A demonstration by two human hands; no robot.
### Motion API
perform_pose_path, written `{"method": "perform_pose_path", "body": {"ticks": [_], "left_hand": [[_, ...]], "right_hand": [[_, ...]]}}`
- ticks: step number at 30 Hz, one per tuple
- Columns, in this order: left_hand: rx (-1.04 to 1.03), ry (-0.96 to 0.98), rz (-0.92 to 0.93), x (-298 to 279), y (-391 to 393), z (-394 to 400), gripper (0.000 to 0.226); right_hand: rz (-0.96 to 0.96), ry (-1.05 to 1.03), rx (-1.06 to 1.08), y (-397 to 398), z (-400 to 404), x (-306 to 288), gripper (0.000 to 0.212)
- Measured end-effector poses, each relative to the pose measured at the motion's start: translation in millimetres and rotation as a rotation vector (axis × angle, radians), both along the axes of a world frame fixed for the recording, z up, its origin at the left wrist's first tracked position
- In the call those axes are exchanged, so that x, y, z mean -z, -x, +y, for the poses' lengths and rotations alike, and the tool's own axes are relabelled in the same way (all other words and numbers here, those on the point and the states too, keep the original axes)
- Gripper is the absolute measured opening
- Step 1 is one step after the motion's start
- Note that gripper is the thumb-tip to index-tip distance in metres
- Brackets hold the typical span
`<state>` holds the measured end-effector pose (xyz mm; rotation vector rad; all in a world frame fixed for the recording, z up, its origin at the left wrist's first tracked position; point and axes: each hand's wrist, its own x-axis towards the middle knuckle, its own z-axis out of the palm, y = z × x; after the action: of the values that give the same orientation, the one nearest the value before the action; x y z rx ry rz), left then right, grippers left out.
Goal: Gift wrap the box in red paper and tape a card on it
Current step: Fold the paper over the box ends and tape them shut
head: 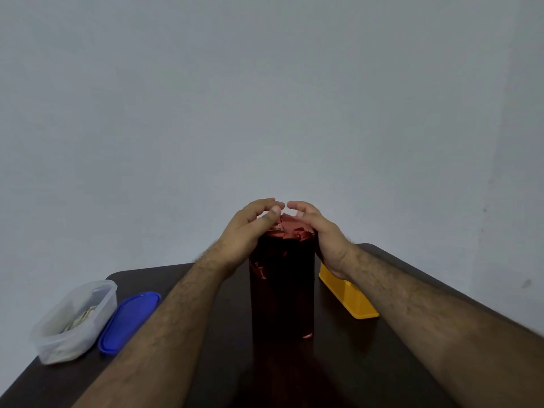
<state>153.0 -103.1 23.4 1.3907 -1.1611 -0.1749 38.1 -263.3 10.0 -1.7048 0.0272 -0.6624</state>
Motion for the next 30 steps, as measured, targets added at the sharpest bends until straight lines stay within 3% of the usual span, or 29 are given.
{"method": "perform_pose_path", "body": {"ticks": [3,7,10,13,18,24,30], "left_hand": [[-0.011,-0.006,0.047,3.8,1.3,-5.4,0.026],[-0.091,0.079,0.087,7.5,1.6,-7.4,0.006],[-0.181,0.119,0.03,9.9,-3.2,-7.5,0.008],[-0.19,0.142,0.007,11.2,-4.8,-6.1,0.011],[-0.142,0.158,0.029,7.8,-8.6,-3.2,0.013],[0.017,0.045,-0.03,5.6,-4.7,1.8,0.033],[0.008,-0.068,-0.099,7.0,-4.1,2.6,0.048]], "right_hand": [[-0.094,-0.15,0.106,-2.9,3.5,3.2,0.054],[-0.196,-0.134,0.26,-2.6,9.1,5.3,0.031],[-0.172,-0.129,0.256,-2.6,14.7,11.1,0.015],[-0.168,-0.186,0.235,-3.3,19.1,10.6,0.022],[-0.078,-0.124,0.183,-0.1,19.5,4.0,0.012],[-0.059,-0.044,0.113,1.8,13.5,2.6,0.03],[-0.086,-0.078,0.069,3.7,12.5,10.0,0.043]]}}
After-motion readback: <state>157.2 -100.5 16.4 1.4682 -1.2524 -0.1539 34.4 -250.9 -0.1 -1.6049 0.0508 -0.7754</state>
